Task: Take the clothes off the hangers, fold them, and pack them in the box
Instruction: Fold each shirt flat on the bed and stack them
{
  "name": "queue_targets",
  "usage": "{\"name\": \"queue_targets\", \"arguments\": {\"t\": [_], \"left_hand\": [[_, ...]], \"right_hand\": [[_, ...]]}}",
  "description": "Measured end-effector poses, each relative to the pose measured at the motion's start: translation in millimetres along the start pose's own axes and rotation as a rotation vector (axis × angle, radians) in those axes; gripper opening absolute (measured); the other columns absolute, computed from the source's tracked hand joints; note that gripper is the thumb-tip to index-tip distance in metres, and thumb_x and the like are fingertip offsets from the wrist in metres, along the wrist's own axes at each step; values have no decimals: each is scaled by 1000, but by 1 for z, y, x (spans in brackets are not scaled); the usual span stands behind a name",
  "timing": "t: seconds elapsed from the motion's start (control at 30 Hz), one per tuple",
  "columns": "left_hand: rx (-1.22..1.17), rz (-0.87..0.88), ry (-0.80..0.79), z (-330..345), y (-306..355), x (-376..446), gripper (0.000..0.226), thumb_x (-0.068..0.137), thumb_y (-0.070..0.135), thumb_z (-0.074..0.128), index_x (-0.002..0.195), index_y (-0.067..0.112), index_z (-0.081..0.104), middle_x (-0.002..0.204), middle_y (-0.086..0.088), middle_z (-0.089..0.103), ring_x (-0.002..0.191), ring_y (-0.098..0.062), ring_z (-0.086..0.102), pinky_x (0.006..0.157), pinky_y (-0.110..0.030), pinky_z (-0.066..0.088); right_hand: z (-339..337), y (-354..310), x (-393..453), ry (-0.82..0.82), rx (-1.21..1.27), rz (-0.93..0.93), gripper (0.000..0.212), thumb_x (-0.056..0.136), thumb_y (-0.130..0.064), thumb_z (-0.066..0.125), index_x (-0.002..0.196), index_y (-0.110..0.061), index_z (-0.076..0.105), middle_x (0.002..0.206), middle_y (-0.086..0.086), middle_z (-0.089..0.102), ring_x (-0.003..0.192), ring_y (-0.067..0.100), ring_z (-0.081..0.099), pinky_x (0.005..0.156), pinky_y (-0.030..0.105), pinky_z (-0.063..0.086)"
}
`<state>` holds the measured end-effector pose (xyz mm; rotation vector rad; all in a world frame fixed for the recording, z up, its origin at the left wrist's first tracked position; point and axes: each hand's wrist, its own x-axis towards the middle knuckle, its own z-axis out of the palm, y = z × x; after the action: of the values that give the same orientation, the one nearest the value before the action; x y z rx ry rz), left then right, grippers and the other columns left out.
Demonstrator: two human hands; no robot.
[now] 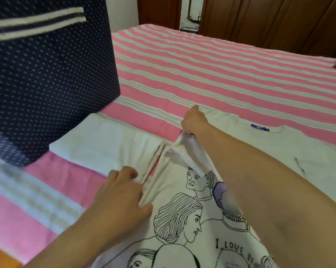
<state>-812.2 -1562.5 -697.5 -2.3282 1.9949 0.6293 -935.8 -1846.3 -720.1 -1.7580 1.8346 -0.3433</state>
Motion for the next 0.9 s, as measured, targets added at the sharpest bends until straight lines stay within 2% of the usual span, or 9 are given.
{"name": "queue_targets", "arguments": {"t": [0.07, 0.13, 0.23, 0.3, 0.4, 0.5, 0.6, 0.73, 0.9], "left_hand": [[-57, -18, -48, 2, -13, -36, 29, 90, 53, 59, 81, 27, 56, 117, 19, 43, 101, -2, 45, 88, -24, 46], [-98, -61, -76, 7, -21, -73, 24, 95, 48, 58, 85, 27, 51, 93, 14, 48, 75, -5, 45, 69, -21, 43], [-301, -107, -52, 23, -16, -121, 24, 96, 32, 59, 82, 23, 42, 70, 5, 44, 55, -8, 34, 56, -25, 32], [-378, -49, 54, 31, -1, -148, 21, 95, 28, 59, 83, 30, 41, 65, 2, 48, 51, -8, 36, 53, -32, 35], [-515, 90, 120, 44, 40, -172, 18, 95, 29, 57, 95, 39, 42, 72, 3, 59, 51, -10, 49, 53, -36, 46], [-472, 193, 10, 72, 82, -176, 29, 95, 25, 59, 104, 43, 38, 73, 1, 58, 58, -14, 55, 59, -41, 48], [-324, 161, -48, 106, 116, -172, 23, 94, 26, 54, 108, 34, 38, 75, 3, 54, 68, -14, 55, 61, -37, 44], [-155, 55, 201, 135, 133, -186, 25, 88, 27, 55, 96, 30, 31, 73, 9, 47, 62, -17, 48, 53, -34, 35], [-77, 88, 250, 162, 127, -212, 23, 74, 30, 50, 81, 28, 29, 69, 7, 49, 55, -22, 55, 43, -32, 33]], "right_hand": [[-27, 13, -1, 13, 248, 39, 78, 93, -9, 56, 157, -6, 11, 131, 13, 54, 113, 34, 61, 82, 37, 53], [-56, 33, -10, 58, 490, 87, 64, 87, -8, 63, 145, -6, 36, 128, 14, 59, 106, 32, 64, 86, 45, 58], [-96, 67, -39, 57, 754, 52, 36, 87, 6, 57, 120, -8, 53, 105, 14, 61, 90, 27, 64, 60, 37, 58], [-118, 90, -55, 79, 872, 59, 39, 86, 12, 54, 122, -2, 56, 103, 17, 64, 92, 29, 69, 57, 35, 59], [-141, 136, -71, 80, 993, 102, 31, 85, 15, 54, 112, 0, 63, 104, 20, 67, 98, 32, 71, 74, 43, 62], [-139, 193, -66, -58, 923, 251, 30, 88, -15, 70, 116, -7, 64, 120, 15, 68, 115, 33, 66, 98, 54, 52], [-134, 198, -100, -222, 960, 272, 33, 98, -31, 63, 123, -10, 60, 113, 9, 72, 103, 25, 71, 94, 43, 55], [-134, 194, -110, -298, 906, 250, 11, 103, -18, 55, 96, -10, 58, 76, 5, 64, 69, 16, 66, 82, 34, 57], [-133, 188, -113, -288, 892, 208, 14, 105, -10, 45, 96, -12, 55, 97, 5, 64, 85, 18, 66, 82, 35, 57]]}}
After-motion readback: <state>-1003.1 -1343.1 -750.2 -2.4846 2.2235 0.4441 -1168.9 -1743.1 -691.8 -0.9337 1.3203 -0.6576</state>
